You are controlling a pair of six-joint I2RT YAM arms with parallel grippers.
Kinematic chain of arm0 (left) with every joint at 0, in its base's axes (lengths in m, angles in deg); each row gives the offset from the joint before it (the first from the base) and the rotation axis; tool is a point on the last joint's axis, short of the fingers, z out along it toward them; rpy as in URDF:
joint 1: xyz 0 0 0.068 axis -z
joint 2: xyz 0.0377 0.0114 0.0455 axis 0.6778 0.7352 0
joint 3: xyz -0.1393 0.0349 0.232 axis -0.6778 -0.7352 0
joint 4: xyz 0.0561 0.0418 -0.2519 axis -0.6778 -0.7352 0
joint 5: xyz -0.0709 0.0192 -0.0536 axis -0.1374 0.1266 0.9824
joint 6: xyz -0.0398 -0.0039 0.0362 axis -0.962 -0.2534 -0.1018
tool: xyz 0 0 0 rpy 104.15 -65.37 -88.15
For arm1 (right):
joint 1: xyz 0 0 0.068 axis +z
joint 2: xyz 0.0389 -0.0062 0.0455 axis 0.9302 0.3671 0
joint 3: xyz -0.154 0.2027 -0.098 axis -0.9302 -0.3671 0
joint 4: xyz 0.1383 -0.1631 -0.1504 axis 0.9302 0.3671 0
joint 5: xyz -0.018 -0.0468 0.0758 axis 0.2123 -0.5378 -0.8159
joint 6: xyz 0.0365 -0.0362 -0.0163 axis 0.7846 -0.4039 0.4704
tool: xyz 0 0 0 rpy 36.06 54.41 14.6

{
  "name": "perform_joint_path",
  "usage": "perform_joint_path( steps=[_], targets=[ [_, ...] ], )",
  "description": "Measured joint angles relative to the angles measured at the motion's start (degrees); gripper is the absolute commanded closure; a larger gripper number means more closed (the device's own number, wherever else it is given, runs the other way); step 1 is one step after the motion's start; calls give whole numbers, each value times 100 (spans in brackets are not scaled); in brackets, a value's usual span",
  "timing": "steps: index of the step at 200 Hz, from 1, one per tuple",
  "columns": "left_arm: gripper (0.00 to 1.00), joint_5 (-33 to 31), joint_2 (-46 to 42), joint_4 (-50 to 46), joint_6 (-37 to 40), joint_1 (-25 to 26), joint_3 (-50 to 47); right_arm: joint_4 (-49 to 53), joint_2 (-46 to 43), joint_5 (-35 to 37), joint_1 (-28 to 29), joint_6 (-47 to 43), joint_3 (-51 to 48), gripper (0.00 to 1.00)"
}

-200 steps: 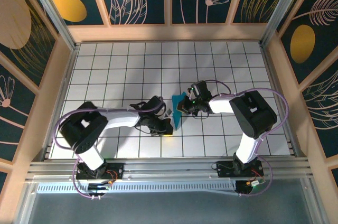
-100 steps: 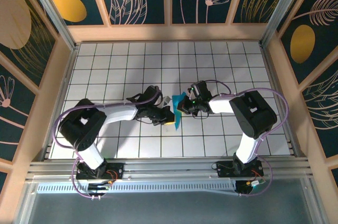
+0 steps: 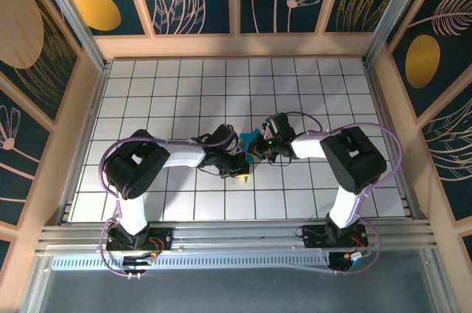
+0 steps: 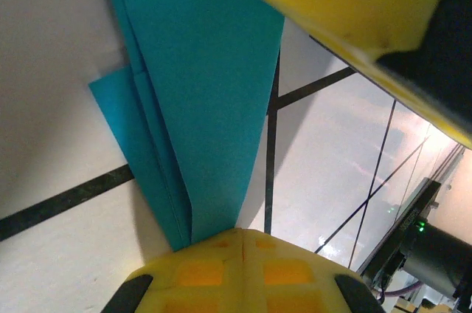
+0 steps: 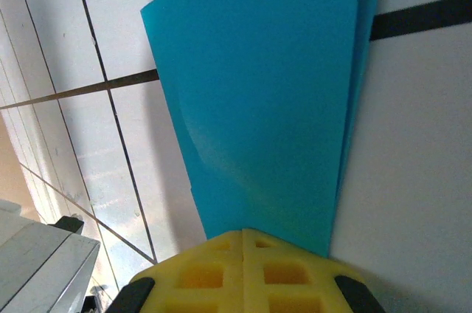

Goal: Fold a paper plane with a square sheet of paper (fold left side to right side)
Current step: Fold the wing for the fifth time at the center of the table.

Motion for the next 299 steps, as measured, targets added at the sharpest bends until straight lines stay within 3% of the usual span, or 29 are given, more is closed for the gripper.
perform_joint_path(
  steps=[39, 109, 176, 299],
  targets=[
    [100, 48, -22, 302, -195, -2, -173, -48, -138, -4, 0, 63, -90, 100],
    [100, 85, -31, 492, -319, -7, -262, -59, -1152, -7, -105, 105, -363, 100],
    [100, 76, -31, 481, -319, -7, -262, -411, -573, -2, 361, 385, -573, 100],
    [100, 39, -31, 356, -293, -7, -203, -240, -103, 120, 2, -28, -146, 100]
  ],
)
